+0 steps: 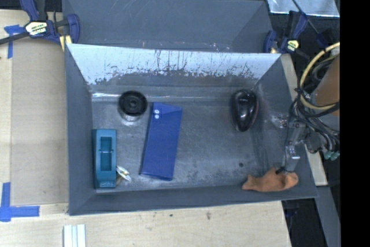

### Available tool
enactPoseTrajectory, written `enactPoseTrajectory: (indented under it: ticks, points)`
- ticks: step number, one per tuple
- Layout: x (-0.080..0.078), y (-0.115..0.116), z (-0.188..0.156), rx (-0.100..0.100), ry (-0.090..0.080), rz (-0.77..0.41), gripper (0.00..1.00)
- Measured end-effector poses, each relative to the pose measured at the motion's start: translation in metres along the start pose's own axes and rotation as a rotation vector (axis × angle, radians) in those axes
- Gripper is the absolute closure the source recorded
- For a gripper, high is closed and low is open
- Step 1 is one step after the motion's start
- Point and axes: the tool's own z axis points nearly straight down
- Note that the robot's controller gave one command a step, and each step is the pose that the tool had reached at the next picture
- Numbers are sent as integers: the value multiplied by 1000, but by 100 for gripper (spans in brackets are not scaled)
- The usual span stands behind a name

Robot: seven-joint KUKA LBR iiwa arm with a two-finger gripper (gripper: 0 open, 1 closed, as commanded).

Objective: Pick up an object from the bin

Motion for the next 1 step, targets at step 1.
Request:
enactPoseTrajectory:
  ticks: [1]
  points:
    - [-7, 1, 75, 1, -4, -425, 0]
